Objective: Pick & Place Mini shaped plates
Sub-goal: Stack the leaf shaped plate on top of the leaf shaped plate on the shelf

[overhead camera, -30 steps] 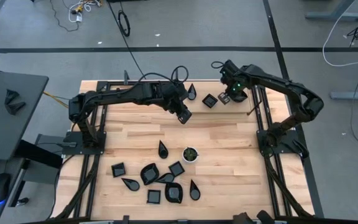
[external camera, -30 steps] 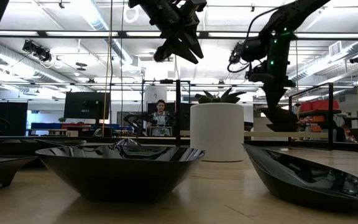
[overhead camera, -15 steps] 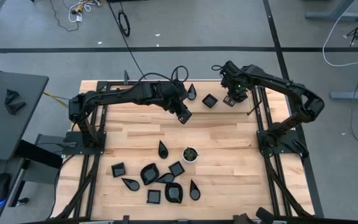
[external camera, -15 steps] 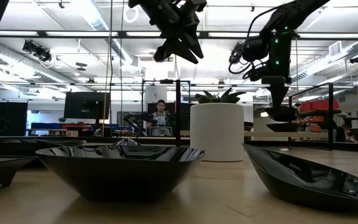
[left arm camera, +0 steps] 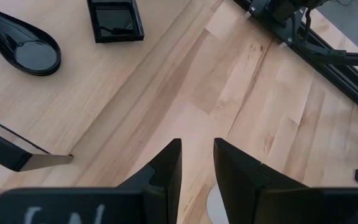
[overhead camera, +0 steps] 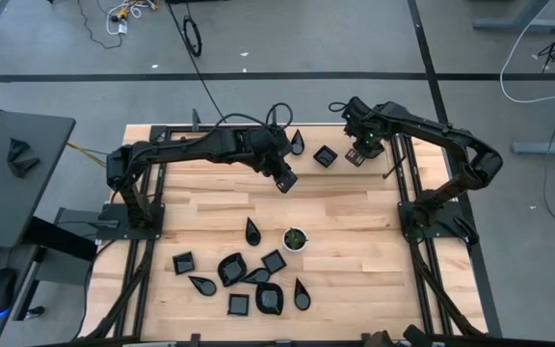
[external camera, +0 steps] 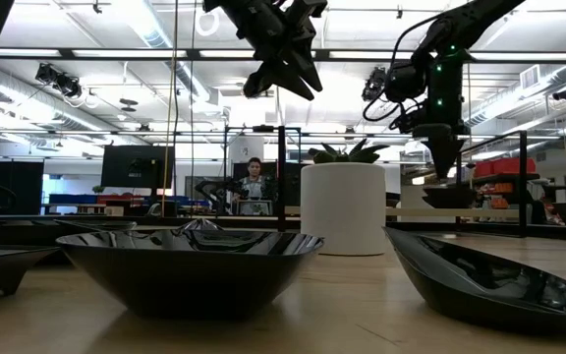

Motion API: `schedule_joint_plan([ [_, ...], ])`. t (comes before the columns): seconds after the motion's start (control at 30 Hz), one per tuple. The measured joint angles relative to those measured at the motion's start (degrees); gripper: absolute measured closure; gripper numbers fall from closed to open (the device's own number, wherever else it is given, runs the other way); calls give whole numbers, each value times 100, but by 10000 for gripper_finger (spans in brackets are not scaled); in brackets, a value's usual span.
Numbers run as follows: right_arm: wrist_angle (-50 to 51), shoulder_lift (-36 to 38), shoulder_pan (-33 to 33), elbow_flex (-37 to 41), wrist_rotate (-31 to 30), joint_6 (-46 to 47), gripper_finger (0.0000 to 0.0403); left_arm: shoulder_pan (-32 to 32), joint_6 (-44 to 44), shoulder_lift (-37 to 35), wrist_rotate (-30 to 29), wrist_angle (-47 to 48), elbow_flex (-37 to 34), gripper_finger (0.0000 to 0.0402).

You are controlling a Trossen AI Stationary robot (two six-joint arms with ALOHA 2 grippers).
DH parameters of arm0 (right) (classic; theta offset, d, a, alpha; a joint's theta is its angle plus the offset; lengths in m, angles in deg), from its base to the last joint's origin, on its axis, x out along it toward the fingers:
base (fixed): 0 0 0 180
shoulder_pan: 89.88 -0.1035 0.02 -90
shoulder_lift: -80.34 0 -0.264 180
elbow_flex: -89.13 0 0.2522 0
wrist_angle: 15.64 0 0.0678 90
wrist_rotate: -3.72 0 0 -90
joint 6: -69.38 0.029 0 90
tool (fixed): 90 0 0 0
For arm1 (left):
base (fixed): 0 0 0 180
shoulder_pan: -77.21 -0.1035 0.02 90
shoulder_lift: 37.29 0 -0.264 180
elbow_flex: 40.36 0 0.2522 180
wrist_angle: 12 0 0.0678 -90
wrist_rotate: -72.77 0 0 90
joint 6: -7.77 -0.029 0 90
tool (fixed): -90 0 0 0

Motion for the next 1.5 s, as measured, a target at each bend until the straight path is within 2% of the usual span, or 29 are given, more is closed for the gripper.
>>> schedule_joint_plan([
  [0.1,114,-7,66,0,73,424,300,13,0,0,0,0,0,305],
  [0.23,4,-60,204,0,410,494,286,13,0,0,2,0,0,305],
  [0.47,-209,-100,534,0,3,827,278,66,6,0,0,1,0,305],
  [0.6,-232,-200,741,0,13,921,299,112,7,0,6,1,0,305],
  [0.77,-418,-377,828,-23,117,967,345,144,8,0,7,2,0,305],
  [0.83,-544,-475,810,-11,396,1016,362,142,8,0,4,3,0,305],
  [1.0,-594,-693,715,-4,660,1081,397,142,11,0,64,42,0,305],
  [1.3,-839,-775,424,2,616,1269,388,142,11,0,87,92,0,305],
  [1.5,-1030,-775,278,2,614,1271,397,142,7,0,87,92,0,305],
])
